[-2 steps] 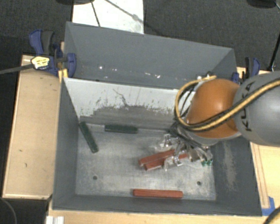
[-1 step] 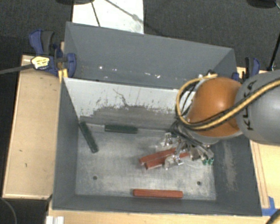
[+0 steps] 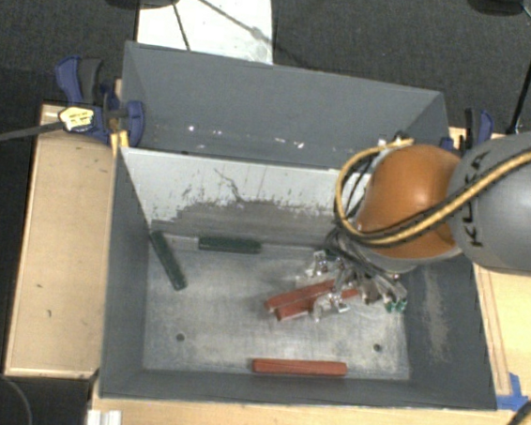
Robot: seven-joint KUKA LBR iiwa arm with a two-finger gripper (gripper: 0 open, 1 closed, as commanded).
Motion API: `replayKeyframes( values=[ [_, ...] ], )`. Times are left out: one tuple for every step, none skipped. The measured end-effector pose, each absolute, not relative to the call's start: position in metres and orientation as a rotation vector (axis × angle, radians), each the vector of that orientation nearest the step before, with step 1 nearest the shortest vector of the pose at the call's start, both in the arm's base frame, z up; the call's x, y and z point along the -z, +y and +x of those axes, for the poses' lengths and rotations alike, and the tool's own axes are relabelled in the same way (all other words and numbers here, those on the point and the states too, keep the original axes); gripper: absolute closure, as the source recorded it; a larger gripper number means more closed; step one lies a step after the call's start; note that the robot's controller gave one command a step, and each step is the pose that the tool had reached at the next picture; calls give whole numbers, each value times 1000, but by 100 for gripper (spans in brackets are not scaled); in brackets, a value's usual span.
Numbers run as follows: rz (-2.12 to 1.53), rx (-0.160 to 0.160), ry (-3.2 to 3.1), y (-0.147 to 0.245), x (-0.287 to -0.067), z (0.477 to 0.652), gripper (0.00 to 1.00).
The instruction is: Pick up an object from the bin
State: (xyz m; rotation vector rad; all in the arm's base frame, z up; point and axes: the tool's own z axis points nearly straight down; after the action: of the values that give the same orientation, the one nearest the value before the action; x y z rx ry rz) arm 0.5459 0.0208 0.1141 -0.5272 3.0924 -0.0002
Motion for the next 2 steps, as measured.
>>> replayKeyframes(
  values=[
    [-528,-1,3098,21,-121,545,100],
    [-529,-1,3099,21,-138,544,100]
  ],
)
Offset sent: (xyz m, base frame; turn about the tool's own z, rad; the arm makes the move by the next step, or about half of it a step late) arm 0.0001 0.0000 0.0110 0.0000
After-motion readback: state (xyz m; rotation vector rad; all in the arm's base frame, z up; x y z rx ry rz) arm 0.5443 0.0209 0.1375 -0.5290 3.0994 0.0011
